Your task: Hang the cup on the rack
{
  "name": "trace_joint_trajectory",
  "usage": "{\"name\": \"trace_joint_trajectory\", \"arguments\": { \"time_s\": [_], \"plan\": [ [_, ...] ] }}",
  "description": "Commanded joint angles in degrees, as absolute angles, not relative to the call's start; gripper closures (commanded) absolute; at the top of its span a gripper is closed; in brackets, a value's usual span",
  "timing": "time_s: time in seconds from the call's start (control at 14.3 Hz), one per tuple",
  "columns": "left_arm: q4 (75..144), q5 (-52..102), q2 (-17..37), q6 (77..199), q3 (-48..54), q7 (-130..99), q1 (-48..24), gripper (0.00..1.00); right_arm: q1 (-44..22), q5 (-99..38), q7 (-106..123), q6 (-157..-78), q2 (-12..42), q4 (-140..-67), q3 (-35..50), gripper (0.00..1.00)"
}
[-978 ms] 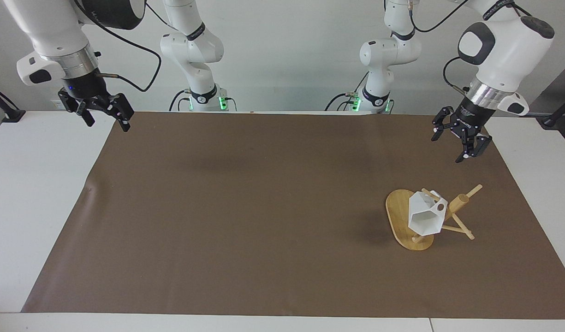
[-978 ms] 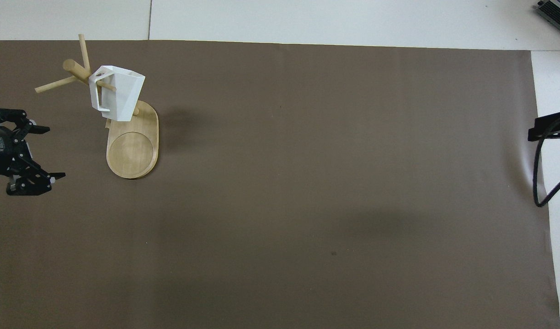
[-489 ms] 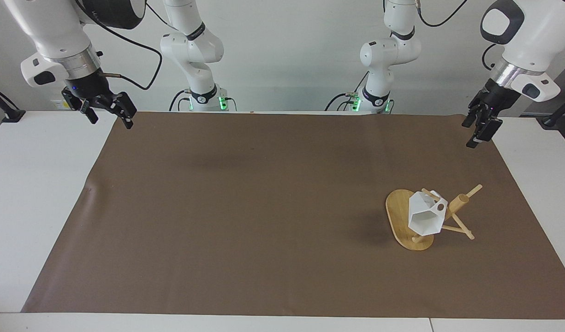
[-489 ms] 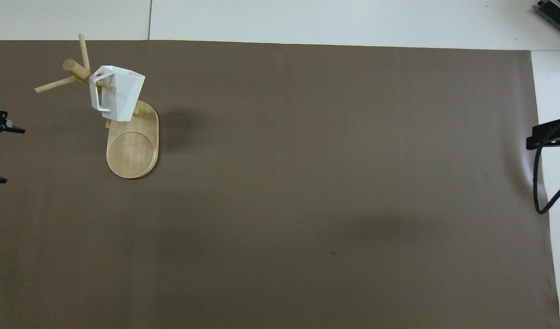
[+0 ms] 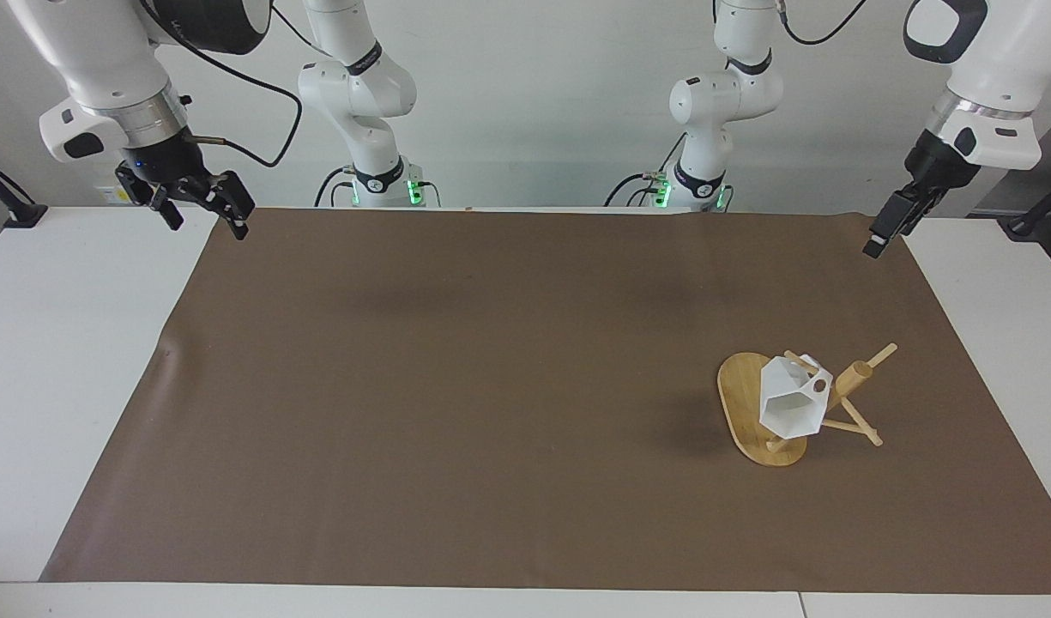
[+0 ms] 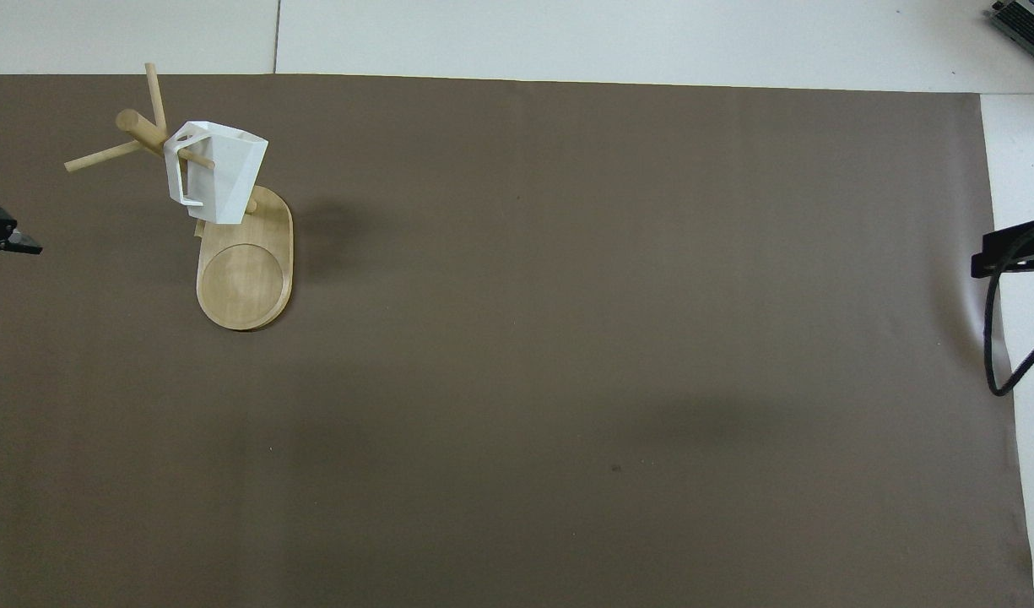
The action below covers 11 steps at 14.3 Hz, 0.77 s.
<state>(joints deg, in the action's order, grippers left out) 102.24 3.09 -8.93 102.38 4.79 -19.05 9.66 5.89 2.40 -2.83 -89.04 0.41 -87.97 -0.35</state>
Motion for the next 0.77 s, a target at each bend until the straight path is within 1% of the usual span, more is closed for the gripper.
{"name": "trace_joint_trajectory", "arguments": {
  "time_s": [0.0, 0.07, 0.21, 0.49, 0.7],
  "plan": [
    [99.85, 0.18, -7.91, 99.24, 5.53, -13.11, 9.14, 0.0, 6.68, 1.32, -3.34, -88.77, -1.14, -89.56, 0.09, 0.0],
    [98.89, -1.22, -7.65, 98.27, 5.71, -12.23, 8.79, 0.0, 6.68, 1.32, -3.34, -88.86, -1.14, -89.56, 0.09, 0.0],
    [95.82, -1.49, -6.33, 94.77, 4.93, -9.94, 5.29, 0.0, 6.68, 1.32, -3.34, -88.94, -1.14, -89.56, 0.09, 0.0],
    [90.1, -1.76, -3.7, 85.98, 4.39, -6.43, 2.55, 0.0, 6.59, 1.32, -3.6, -89.12, -1.14, -89.56, 0.09, 0.0],
    [88.86, -0.71, -3.6, 83.32, 4.04, -5.01, 0.35, 0.0, 6.59, 1.32, -3.52, -89.03, -1.14, -89.56, 0.09, 0.0]
  ]
}}
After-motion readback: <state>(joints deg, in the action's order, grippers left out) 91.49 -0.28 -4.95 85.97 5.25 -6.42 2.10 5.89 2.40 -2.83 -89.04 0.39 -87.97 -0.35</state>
